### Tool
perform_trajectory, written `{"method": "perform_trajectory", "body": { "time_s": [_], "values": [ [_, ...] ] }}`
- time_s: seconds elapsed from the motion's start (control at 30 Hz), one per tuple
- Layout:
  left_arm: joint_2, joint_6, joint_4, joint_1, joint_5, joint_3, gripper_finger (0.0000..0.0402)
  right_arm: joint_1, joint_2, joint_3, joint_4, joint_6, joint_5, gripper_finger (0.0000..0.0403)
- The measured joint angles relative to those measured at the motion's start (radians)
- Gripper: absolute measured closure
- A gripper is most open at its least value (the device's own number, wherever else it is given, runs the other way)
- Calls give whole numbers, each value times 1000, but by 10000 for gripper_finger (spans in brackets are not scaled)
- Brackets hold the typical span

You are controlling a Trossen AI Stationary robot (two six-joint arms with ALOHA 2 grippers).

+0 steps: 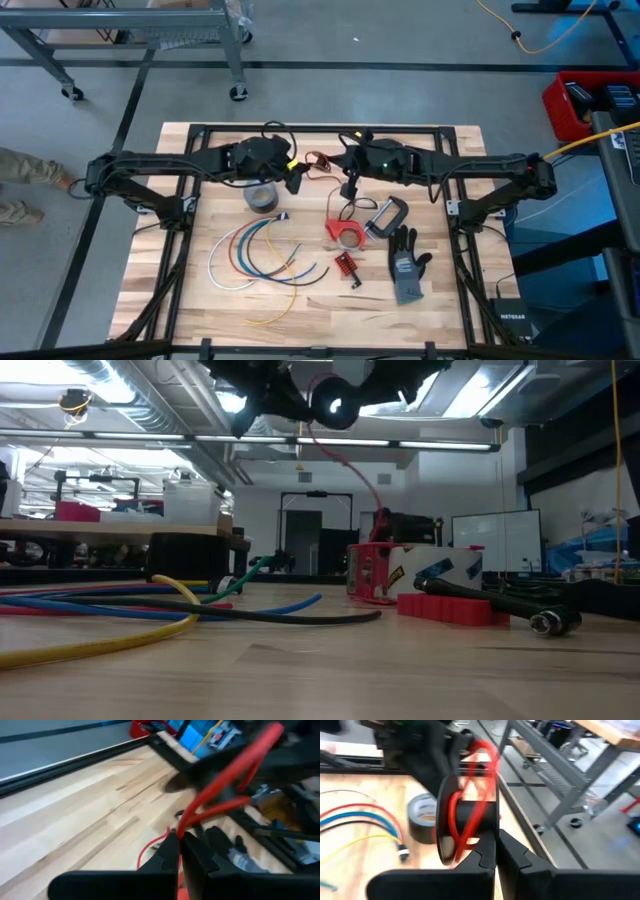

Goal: Coil cords
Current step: Coil the red wire onto the spool

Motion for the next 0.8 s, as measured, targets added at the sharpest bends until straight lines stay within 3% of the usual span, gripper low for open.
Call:
{"method": "perform_trajectory", "body": {
  "time_s": [0.23,0.5,0.8],
  "values": [
    [5,-16,-113,2,-16,0,401,1,-32,0,21,3,-17,400],
    [51,-34,-71,-1,-27,0,401,0,-42,0,194,26,-7,400],
    [154,-56,124,-14,2,1,401,0,-35,-3,296,42,200,400]
  ]
}}
